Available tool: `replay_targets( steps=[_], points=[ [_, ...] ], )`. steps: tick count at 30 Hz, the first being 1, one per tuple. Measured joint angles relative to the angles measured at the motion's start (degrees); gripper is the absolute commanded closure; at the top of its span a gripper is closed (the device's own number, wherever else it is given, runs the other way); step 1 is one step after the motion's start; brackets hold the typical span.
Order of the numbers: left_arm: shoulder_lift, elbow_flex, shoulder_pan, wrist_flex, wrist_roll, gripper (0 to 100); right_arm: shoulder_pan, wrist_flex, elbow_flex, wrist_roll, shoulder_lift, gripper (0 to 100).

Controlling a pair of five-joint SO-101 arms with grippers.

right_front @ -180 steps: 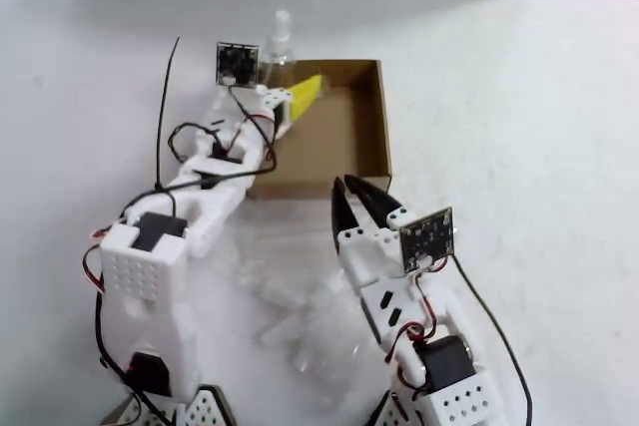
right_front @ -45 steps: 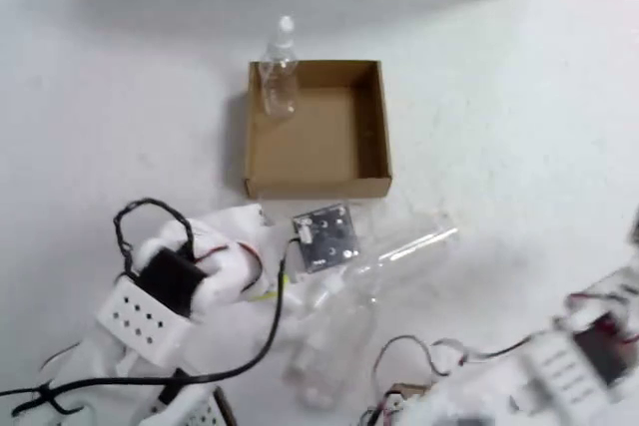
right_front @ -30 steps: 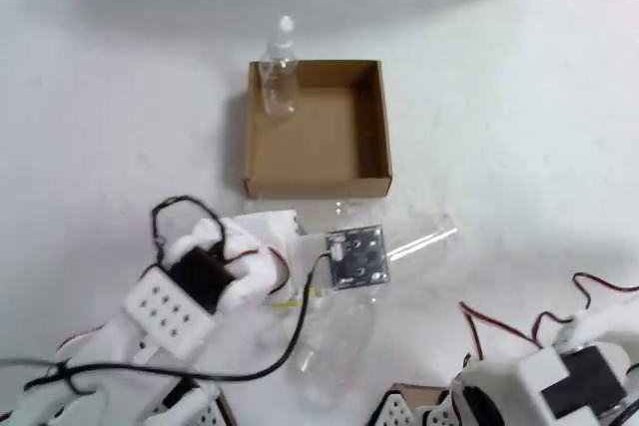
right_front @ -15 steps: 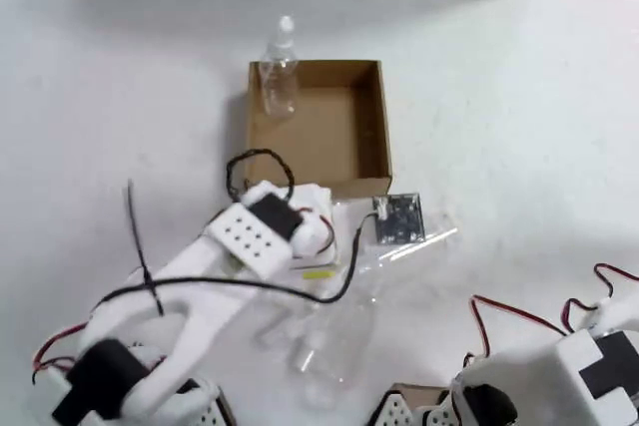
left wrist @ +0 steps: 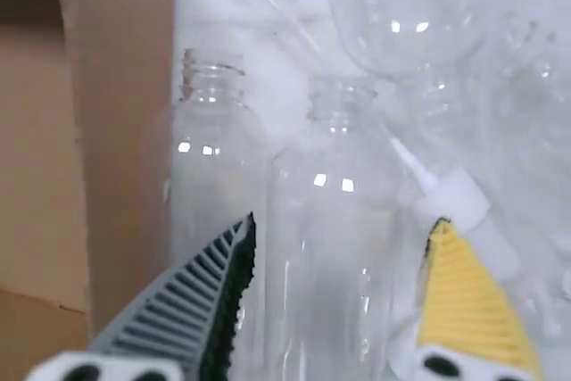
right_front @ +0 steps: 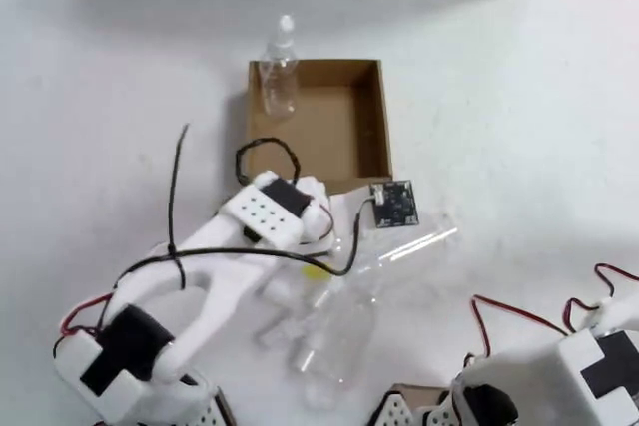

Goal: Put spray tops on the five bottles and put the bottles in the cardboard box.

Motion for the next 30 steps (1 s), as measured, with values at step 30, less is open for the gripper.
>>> replay_targets(
  steps=[30],
  points=[
    [7.91,-2.90,-0.09,-3.16,1.49,98,0.00,0.00,0.00,-1.85,0.00,98.2]
  ],
)
